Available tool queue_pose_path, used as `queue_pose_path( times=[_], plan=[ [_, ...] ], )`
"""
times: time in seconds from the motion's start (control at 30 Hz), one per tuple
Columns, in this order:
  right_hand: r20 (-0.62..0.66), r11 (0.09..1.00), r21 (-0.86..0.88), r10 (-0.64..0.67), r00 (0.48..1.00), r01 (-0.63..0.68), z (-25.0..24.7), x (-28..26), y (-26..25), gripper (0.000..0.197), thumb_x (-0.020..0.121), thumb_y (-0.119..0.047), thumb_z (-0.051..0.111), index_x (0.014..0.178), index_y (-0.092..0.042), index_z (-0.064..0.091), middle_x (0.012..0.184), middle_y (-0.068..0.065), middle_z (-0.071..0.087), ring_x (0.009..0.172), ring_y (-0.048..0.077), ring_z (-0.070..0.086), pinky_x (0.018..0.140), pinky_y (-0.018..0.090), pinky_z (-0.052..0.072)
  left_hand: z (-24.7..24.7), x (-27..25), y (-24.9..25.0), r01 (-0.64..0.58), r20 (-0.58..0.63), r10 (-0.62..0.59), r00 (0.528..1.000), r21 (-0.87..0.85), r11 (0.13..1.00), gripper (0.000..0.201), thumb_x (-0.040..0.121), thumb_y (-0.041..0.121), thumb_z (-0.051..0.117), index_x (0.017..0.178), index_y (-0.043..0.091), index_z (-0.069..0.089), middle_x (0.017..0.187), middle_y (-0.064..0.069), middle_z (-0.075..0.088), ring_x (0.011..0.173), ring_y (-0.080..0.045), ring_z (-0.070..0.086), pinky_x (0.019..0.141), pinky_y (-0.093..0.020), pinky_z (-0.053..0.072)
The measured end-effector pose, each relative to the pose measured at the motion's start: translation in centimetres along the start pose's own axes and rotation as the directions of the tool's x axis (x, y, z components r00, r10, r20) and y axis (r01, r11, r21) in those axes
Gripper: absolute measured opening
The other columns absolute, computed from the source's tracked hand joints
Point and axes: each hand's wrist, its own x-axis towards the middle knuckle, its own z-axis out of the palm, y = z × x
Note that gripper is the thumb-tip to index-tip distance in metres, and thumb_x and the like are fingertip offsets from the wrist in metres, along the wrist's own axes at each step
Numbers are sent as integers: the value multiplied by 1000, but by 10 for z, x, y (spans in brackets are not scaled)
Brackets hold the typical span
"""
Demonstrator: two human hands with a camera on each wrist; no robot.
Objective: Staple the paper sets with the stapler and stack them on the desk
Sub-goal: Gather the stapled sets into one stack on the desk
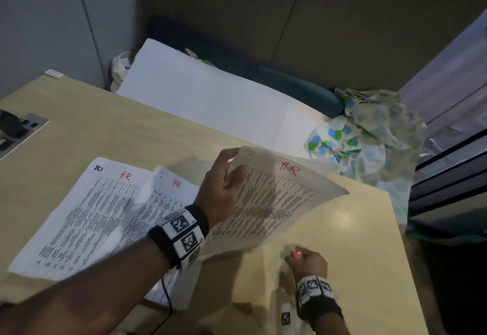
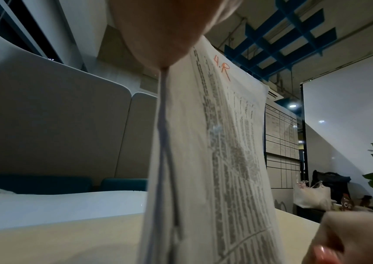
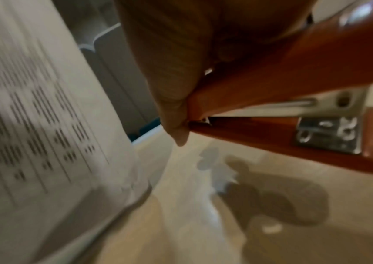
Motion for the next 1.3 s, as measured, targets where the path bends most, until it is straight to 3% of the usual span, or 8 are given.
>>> queue_pose_path(
  times=[0.13, 0.4, 0.5, 0.6, 0.8, 0.93, 1.07, 1.3],
  plan=[
    [44, 988, -143, -51, 998, 57, 23, 7, -11, 55, 77, -25, 77, 127, -6, 63, 123, 15, 68, 111, 29, 65, 99, 28, 46, -3, 2, 2, -15, -7, 15, 1000, 17, 1000, 28, 95, 23, 49, 104, 49, 45, 81, 3, 70, 75, -18, 71, 64, -44, 60],
    [130, 888, -394, -200, 971, 236, 37, 12, -17, 16, 83, -21, 68, 87, -6, 71, 95, 10, 72, 80, 25, 68, 80, 34, 58, -20, 3, 7, -23, -50, 26, 998, 44, 999, 29, 94, 24, 51, 103, 51, 44, 79, 0, 69, 71, -14, 70, 61, -35, 58],
    [16, 975, 103, -198, 980, 196, 15, 4, -50, 42, 99, -42, 46, 122, -13, 65, 126, 5, 64, 106, 20, 64, 89, 24, 44, -40, 13, 12, -5, -107, 8, 994, 34, 999, 26, 94, 22, 52, 105, 44, 44, 85, -5, 71, 76, -18, 71, 64, -40, 60],
    [-25, 686, 718, -146, 989, 120, -2, -21, -110, 52, 101, -54, 21, 134, -26, 50, 140, -3, 47, 107, 10, 65, 90, 23, 48, -56, 27, 9, 57, -222, -59, 973, -17, 998, 28, 93, 22, 54, 118, 26, 42, 88, 1, 71, 78, -9, 70, 69, -31, 58],
    [-24, 765, 463, -494, 869, 448, 15, -41, -167, 28, 88, -27, 68, 109, -8, 63, 95, -4, 68, 94, 18, 68, 83, 32, 58, -76, 48, 1, 127, -319, -115, 941, 18, 992, 36, 92, 22, 54, 126, 22, 41, 89, 9, 68, 75, 3, 66, 65, -13, 51],
    [-56, 760, 482, -470, 881, 436, 28, -48, -167, 24, 86, -26, 71, 93, -4, 70, 79, 1, 72, 76, 22, 70, 73, 36, 57, -106, 50, -19, 271, -282, -251, 926, 35, 962, 42, 84, 43, 59, 120, 25, 46, 106, 0, 68, 98, -14, 64, 89, -37, 52],
    [-5, 832, 341, -464, 886, 438, 42, -48, -152, 22, 90, -23, 68, 104, -6, 70, 93, 1, 69, 90, 19, 63, 59, 7, 45, -132, 29, -52, 492, -277, -447, 850, 120, 862, 25, 87, 43, 55, 105, 26, 56, 112, -4, 65, 98, -26, 64, 86, -47, 54],
    [-140, 957, 188, -198, 970, 223, 53, -25, -67, 38, 88, -28, 68, 120, -6, 67, 105, 20, 72, 97, 38, 66, 81, 46, 54, -165, -45, -149, 705, -349, -728, 590, 662, 254, 72, 78, 55, 62, 128, 5, 48, 128, -17, 58, 109, -33, 60, 85, -42, 54]
  ],
)
